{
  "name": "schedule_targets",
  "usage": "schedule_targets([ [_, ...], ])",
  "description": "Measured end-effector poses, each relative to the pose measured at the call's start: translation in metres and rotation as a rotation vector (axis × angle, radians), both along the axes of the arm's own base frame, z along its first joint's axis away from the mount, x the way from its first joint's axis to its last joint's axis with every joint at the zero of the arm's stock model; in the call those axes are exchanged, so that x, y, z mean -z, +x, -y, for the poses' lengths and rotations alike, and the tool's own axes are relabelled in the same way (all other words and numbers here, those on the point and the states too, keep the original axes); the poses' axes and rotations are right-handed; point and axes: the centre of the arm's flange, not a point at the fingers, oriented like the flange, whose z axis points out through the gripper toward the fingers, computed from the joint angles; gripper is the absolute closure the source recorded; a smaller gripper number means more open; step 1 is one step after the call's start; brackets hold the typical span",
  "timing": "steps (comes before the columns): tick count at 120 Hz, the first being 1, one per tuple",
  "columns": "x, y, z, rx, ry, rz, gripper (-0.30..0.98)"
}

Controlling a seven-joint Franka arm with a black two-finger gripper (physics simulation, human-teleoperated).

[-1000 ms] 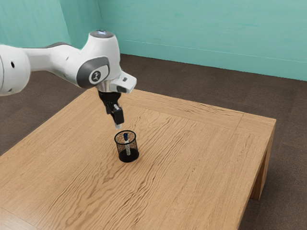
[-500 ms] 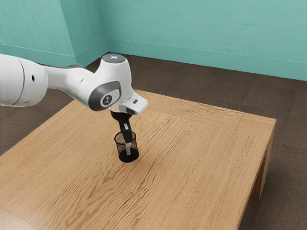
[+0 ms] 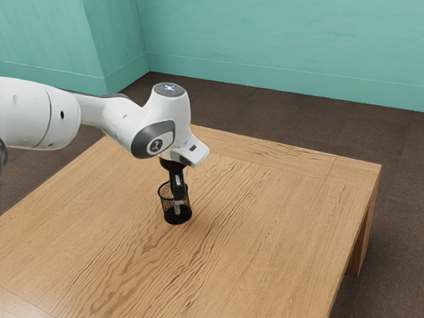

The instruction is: Take the marker out of the pen holder and place it to the left of the pen holder.

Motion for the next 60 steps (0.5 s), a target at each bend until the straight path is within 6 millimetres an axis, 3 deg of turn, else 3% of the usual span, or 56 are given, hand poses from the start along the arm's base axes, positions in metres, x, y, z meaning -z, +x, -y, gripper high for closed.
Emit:
schedule_targets([
  [14,-0.004,0.0,-0.001,0.001,0.001,0.005,0.41],
  [26,-0.007,-0.001,-0.003,-0.008,0.004,0.004,0.58],
  [50,-0.018,-0.003,-0.008,-0.014,0.028,0.006,0.71],
  [60,-0.05,-0.006,-0.012,-0.028,0.037,0.035,0.74],
])
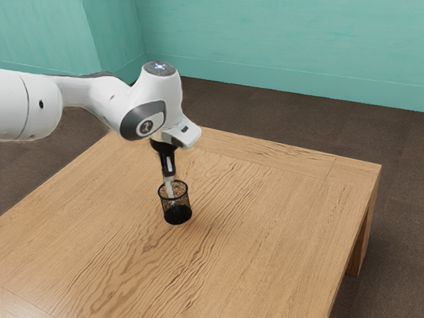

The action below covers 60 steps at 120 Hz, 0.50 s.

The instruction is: Take the marker out of the pen holder and place it to the left of the pen holder.

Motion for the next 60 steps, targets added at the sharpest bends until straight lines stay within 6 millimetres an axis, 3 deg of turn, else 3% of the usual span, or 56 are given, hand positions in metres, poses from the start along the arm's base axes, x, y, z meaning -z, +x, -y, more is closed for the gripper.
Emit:
schedule_targets([
  [23,-0.128,0.014,-0.011,-0.07,0.022,0.092,0.77],
  [31,-0.152,0.019,-0.031,-0.124,0.031,0.079,0.77],
  [44,-0.138,0.043,-0.072,-0.224,0.061,-0.025,0.78],
  [54,-0.103,0.078,-0.121,-0.34,0.096,-0.143,0.78],
  [60,-0.077,0.09,-0.138,-0.396,0.122,-0.223,0.77],
])
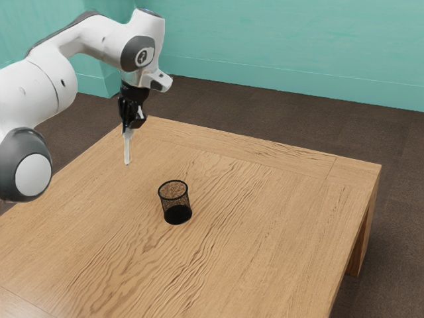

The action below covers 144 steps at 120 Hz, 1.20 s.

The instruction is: Take the marker out of the pen holder and place it to the left of the pen holder.

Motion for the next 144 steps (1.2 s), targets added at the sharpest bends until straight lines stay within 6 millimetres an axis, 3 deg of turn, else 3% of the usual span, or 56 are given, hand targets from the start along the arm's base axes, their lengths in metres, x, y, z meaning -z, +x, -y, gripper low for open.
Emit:
schedule_targets([
  [19,0.085,0.004,-0.03,-0.143,0.051,-0.256,0.77],
  [39,0.138,-0.008,-0.034,-0.213,0.074,-0.424,0.76],
  [61,0.162,-0.012,-0.027,-0.233,0.085,-0.482,0.74],
  [88,0.163,-0.012,-0.023,-0.254,0.079,-0.479,0.29],
  [96,0.14,-0.012,-0.023,-0.258,0.069,-0.444,0.22],
  [102,0.098,-0.022,-0.021,-0.256,0.062,-0.408,0.17],
  [108,0.043,-0.05,-0.02,-0.25,0.041,-0.362,0.13],
  [115,-0.018,-0.096,-0.015,-0.239,0.025,-0.274,0.1],
  [121,-0.056,-0.131,-0.014,-0.239,0.003,-0.177,0.08],
  [130,-0.089,-0.173,-0.022,-0.258,-0.046,-0.041,0.06],
  [144,-0.108,-0.183,-0.042,-0.291,-0.081,0.099,0.03],
])
